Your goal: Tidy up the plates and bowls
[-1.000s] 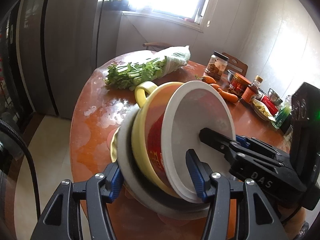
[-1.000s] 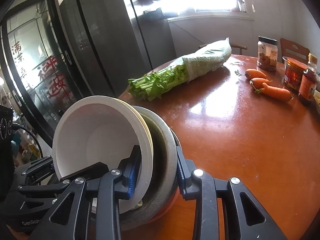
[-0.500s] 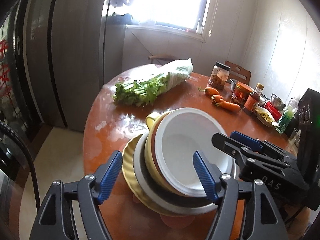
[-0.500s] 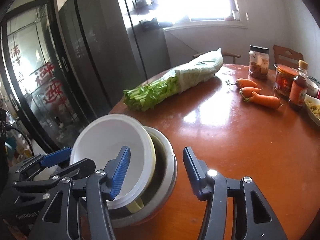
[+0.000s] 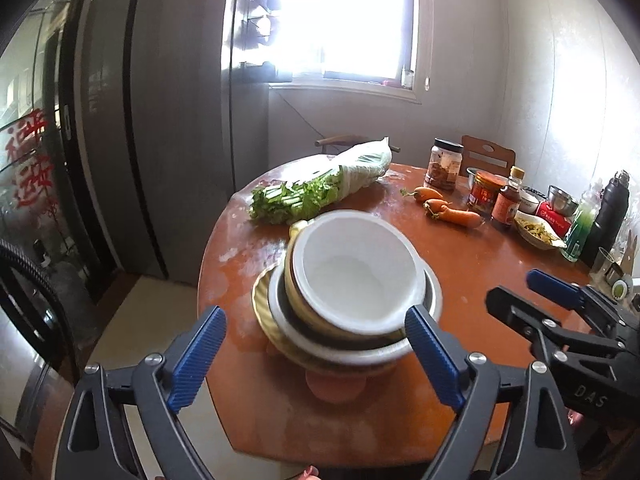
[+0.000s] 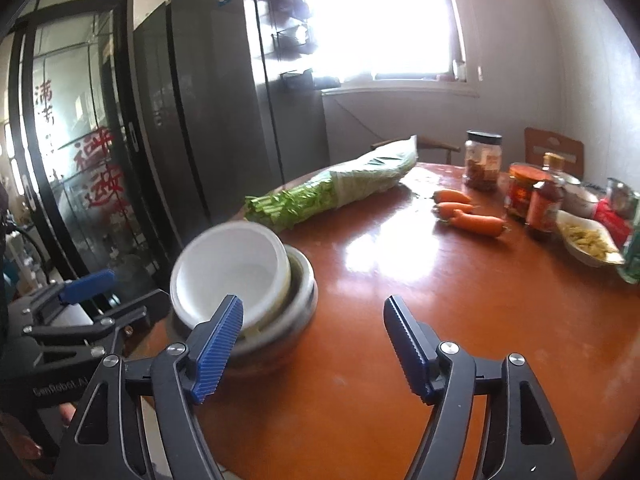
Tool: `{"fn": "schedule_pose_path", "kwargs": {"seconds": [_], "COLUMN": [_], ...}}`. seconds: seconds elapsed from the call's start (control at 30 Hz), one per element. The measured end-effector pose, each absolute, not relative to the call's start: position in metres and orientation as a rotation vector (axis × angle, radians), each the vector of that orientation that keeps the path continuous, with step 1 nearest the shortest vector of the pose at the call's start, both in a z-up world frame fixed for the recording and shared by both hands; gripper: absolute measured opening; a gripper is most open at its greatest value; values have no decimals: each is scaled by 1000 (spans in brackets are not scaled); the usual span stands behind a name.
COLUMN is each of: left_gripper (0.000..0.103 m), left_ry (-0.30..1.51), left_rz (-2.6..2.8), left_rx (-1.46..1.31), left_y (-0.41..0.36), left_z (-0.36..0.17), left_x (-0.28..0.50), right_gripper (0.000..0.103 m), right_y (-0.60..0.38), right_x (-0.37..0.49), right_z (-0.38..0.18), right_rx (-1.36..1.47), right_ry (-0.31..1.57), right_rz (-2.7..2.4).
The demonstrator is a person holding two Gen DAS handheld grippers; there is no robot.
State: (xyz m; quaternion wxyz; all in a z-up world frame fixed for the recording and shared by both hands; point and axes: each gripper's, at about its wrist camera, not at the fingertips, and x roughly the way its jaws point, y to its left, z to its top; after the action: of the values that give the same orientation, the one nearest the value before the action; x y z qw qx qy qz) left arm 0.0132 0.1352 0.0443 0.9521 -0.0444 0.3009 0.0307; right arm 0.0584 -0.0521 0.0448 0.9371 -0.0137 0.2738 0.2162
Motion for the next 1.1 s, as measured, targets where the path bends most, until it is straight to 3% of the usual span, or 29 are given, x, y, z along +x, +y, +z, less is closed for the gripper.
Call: {"fn": "schedule_pose_path", "kwargs": {"seconds": [0.53,1.1], "left_gripper": [93,94], "left_ry": [645,689], "left_rz": [96,118], "left_rx": [-23,-35], "left_y": [99,98], "left_z": [19,5], "left_x": [-36,-41], "right_gripper": [79,79], "right_y": [-81,-80], "right_x": [-7,-18], "right_z": [14,11], "right_rx": [-59,-63], "right_ry": [585,580], "right_rz": [379,388]}}
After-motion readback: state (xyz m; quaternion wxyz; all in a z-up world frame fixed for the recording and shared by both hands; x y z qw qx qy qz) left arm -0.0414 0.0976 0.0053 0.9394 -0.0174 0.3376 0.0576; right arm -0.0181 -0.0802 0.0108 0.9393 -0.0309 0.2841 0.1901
